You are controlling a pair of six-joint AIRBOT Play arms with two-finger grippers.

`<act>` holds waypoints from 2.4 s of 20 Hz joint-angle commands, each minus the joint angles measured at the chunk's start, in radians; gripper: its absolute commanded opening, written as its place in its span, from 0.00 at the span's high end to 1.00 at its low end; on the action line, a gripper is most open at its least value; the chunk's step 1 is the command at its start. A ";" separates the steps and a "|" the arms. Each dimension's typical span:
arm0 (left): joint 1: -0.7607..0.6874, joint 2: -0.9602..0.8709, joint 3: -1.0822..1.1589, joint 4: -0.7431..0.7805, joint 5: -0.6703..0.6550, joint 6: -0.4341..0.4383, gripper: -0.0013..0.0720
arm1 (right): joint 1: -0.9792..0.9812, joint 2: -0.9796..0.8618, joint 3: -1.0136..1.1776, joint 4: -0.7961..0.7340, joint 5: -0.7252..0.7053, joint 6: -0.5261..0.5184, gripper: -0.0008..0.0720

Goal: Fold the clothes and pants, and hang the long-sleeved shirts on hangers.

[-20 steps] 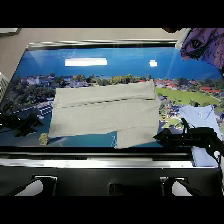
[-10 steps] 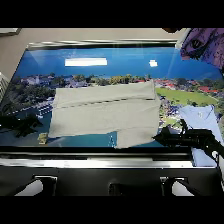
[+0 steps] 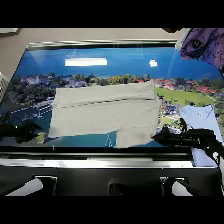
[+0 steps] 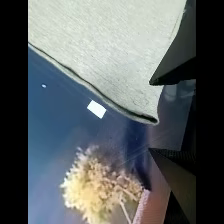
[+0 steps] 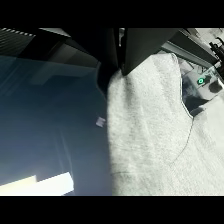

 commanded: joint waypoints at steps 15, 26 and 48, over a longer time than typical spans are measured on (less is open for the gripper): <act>-0.140 -0.063 0.045 0.006 -0.025 -0.021 0.96 | 0.000 0.169 0.028 -0.046 -0.028 0.065 0.95; -0.203 0.396 0.052 0.253 -0.158 -0.233 0.96 | 0.000 0.743 0.124 -0.217 -0.257 0.460 0.95; -0.425 -0.425 0.670 0.295 0.124 -0.241 0.96 | 0.254 -0.455 0.908 -0.133 0.257 0.288 0.95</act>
